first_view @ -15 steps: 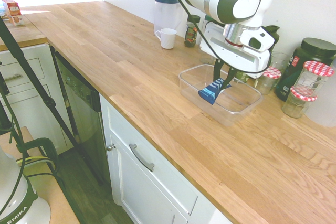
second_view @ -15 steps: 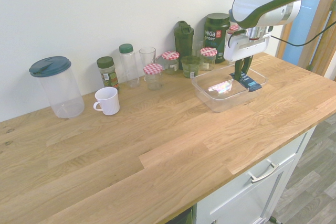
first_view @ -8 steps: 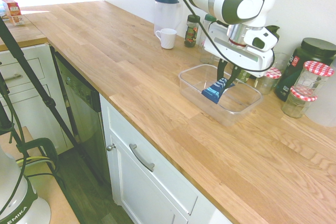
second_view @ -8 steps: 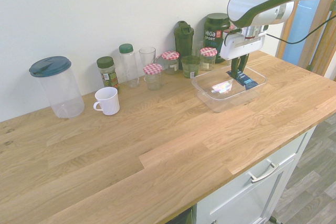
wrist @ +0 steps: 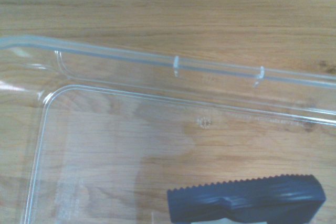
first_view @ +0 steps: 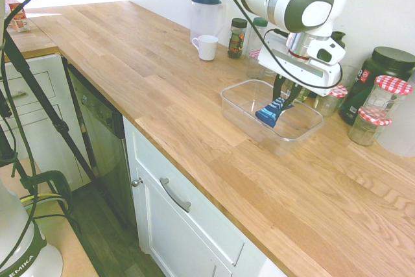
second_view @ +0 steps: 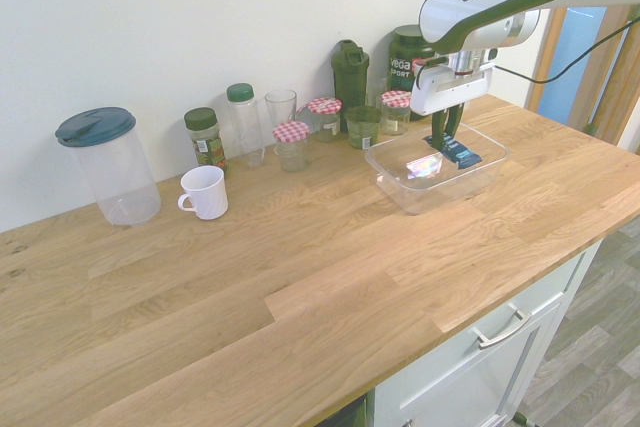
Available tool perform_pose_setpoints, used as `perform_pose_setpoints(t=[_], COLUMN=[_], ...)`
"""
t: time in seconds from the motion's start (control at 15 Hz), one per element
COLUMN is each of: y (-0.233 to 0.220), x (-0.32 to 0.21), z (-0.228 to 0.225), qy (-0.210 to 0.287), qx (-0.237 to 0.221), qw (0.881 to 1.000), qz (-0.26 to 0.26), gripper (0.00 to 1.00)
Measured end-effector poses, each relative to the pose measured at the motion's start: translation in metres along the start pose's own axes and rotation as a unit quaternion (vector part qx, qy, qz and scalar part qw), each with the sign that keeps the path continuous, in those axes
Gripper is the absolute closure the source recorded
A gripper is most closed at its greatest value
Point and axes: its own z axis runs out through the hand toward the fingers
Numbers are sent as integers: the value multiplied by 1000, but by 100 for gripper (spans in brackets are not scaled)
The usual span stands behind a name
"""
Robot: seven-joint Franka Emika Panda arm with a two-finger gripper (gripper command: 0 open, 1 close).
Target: Put the protein bar into the container
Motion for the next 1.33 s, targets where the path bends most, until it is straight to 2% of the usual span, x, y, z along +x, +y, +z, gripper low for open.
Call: perform_pose_setpoints(t=[0.13, 0.2, 1.0, 1.33], y=[-7, -10, -16, 5], x=[1, 0, 0, -28], z=[8, 11, 11, -64], qy=[-3, -8, -1, 34], qx=[-5, -8, -16, 11], qw=[1000, 1000, 1000, 999], qz=[-2, 0, 12, 11], gripper=[100, 0, 0, 0])
